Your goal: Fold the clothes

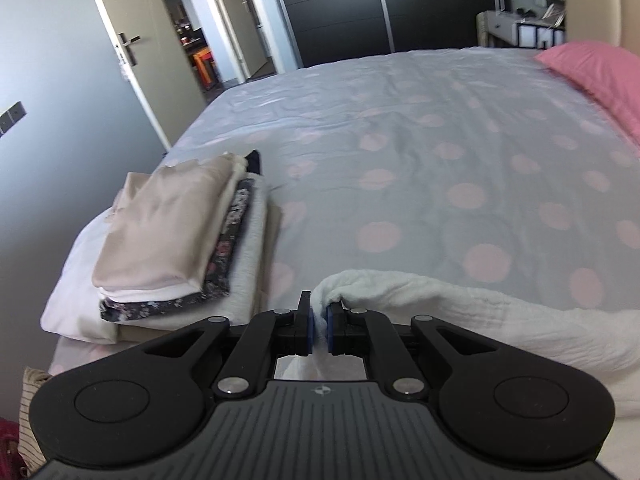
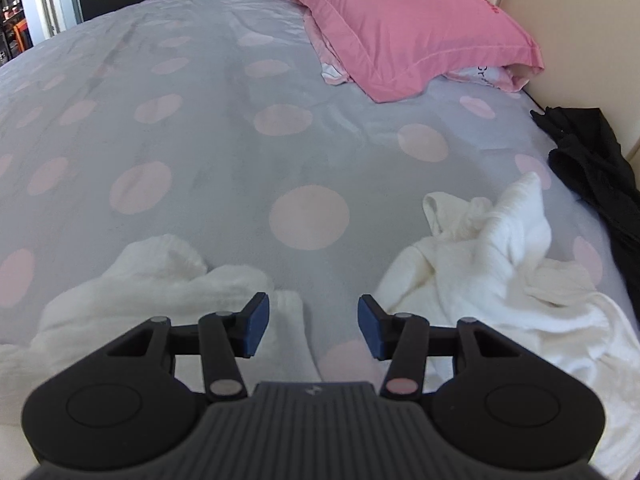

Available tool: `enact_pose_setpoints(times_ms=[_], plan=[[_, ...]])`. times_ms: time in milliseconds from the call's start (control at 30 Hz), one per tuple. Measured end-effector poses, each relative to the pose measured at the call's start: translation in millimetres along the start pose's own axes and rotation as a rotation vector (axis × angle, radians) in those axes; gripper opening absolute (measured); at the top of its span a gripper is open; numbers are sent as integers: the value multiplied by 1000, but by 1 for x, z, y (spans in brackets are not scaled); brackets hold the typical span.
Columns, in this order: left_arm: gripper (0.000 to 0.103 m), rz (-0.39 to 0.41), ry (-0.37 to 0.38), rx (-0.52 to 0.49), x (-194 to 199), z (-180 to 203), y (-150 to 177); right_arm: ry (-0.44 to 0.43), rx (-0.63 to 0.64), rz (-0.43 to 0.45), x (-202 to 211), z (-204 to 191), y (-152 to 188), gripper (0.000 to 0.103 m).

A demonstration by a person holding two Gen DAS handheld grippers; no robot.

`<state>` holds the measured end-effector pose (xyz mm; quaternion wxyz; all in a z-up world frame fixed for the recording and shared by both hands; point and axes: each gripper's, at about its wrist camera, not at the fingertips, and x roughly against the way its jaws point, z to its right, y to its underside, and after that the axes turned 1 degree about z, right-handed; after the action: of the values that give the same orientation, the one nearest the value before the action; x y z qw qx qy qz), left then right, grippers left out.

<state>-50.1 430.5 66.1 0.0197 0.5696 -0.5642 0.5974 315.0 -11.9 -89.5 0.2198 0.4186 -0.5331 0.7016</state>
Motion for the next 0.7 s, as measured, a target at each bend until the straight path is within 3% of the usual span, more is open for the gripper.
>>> enact_pose_setpoints(times_ms=[200, 267, 300, 333, 433, 567, 700], plan=[[4, -75, -46, -2, -48, 0, 3, -64, -101, -55, -37, 0, 0, 51], [4, -90, -55, -4, -56, 2, 8, -92, -94, -63, -37, -5, 2, 36], [4, -96, -57, -5, -59, 2, 10, -102, -81, -60, -35, -8, 2, 20], [4, -100, -58, -5, -61, 1, 11, -81, -61, -51, -31, -12, 1, 17], [4, -103, -60, -5, -61, -2, 13, 3, -28, 10, -12, -13, -6, 11], [4, -111, -55, -3, -62, -6, 13, 64, -112, 91, 14, 10, -21, 10], [5, -25, -47, 37, -54, -8, 10, 105, -176, 227, 41, 29, -29, 9]])
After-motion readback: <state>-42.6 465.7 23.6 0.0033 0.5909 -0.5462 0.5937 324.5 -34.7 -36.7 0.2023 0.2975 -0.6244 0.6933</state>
